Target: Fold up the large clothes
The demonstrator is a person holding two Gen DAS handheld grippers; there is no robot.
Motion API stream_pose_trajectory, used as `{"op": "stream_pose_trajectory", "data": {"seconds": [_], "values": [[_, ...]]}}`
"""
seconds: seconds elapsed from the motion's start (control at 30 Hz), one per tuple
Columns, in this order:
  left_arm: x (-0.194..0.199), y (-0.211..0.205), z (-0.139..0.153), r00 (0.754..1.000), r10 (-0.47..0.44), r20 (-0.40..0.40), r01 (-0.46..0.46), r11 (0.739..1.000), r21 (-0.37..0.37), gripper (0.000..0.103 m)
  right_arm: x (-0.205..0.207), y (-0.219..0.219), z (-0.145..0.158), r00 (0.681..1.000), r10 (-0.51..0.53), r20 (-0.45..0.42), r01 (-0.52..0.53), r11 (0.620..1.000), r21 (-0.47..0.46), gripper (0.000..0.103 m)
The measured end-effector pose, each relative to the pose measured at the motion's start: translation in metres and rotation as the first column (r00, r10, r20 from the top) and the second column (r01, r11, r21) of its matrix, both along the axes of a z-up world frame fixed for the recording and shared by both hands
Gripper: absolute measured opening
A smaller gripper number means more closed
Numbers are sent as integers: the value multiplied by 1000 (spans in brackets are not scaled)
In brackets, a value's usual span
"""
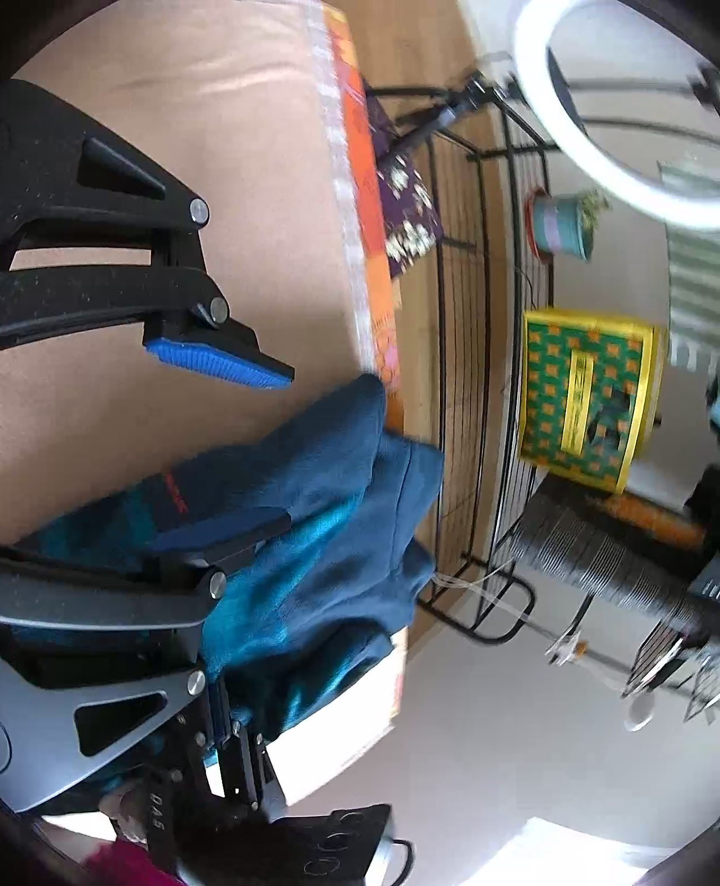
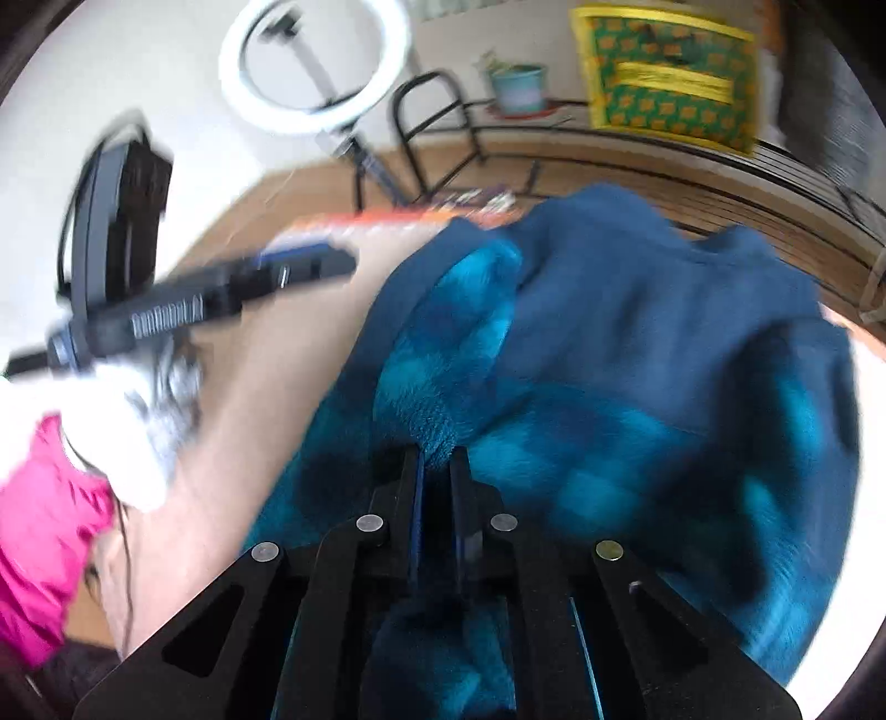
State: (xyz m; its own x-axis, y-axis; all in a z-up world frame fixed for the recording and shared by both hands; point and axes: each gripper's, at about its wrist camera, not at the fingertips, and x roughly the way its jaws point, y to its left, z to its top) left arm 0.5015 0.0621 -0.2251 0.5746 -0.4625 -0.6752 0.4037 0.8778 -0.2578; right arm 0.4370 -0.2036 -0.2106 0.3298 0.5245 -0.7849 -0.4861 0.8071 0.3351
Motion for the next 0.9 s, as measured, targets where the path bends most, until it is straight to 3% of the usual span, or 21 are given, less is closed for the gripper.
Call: {"op": "stream_pose_trajectory", "data": {"seconds": [0.17,0.23,0.3,0.4,0.6,0.77,0.9], "values": [[26,-37,-25,999,-9,-36,12,995,100,38,2,16,-28,999,-12,-31,9,996,-93,8],[37,-49,-41,998,7,-63,4,984,176,38,6,13,-28,999,-18,-38,16,998,-59,10],[36,-58,-46,1000,13,-9,-11,975,223,38,7,4,-25,998,-15,-60,14,1000,-13,12],[35,-49,-38,998,49,-49,-39,981,191,38,-4,-18,-6,997,-37,-65,42,997,69,12],[-30,-19,26,999,40,-17,-38,995,95,38,-63,-78,56,993,-118,-8,118,981,156,12],[-127,8,102,1000,4,30,-4,1000,-7,38,-128,-120,119,980,-189,62,172,962,214,12],[-215,22,166,994,-35,99,42,997,-67,38,-190,-139,170,960,-235,155,201,957,208,12]]}}
